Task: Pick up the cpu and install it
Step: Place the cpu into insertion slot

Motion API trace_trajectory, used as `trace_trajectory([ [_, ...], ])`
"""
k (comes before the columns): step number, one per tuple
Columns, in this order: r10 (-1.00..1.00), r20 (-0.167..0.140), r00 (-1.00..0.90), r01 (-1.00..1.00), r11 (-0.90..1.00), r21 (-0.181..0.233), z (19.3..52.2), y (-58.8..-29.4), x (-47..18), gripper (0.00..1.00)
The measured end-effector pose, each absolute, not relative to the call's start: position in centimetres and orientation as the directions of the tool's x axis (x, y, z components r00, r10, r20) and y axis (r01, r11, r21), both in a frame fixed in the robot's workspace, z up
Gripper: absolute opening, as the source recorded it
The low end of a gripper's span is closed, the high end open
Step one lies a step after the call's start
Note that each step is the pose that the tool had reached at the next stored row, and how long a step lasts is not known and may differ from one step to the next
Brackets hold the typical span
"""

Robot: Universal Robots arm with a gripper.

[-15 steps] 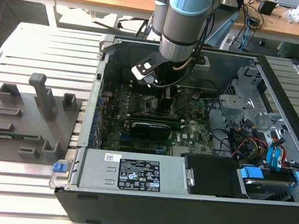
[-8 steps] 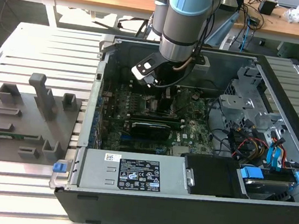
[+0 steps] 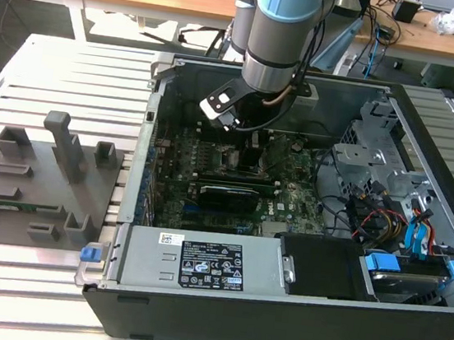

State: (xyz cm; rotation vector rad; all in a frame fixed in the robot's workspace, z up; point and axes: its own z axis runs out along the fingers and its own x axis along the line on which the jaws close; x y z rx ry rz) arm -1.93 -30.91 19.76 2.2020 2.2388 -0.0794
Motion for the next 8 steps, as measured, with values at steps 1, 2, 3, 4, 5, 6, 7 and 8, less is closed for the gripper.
trace_trajectory([
  [1, 0.999, -0.036, -0.017, 0.999, 0.016, -0.036, 19.77, -30.91, -1.93, 0.55],
  [2, 0.999, -0.036, -0.017, 0.999, 0.016, -0.036, 19.77, -30.91, -1.93, 0.55],
  [3, 0.999, -0.036, -0.017, 0.999, 0.016, -0.036, 19.76, -30.91, -1.93, 0.55],
  [4, 0.999, -0.036, -0.017, 0.999, 0.016, -0.036, 19.76, -30.91, -1.93, 0.55],
  [5, 0.999, -0.036, -0.017, 0.999, 0.016, -0.036, 19.76, -30.91, -1.93, 0.55],
  [6, 0.999, -0.036, -0.017, 0.999, 0.016, -0.036, 19.76, -30.91, -1.93, 0.55],
  [7, 0.999, -0.036, -0.017, 0.999, 0.016, -0.036, 19.78, -30.91, -1.93, 0.55],
  [8, 0.999, -0.036, -0.017, 0.999, 0.016, -0.035, 19.88, -30.9, -1.96, 0.55],
])
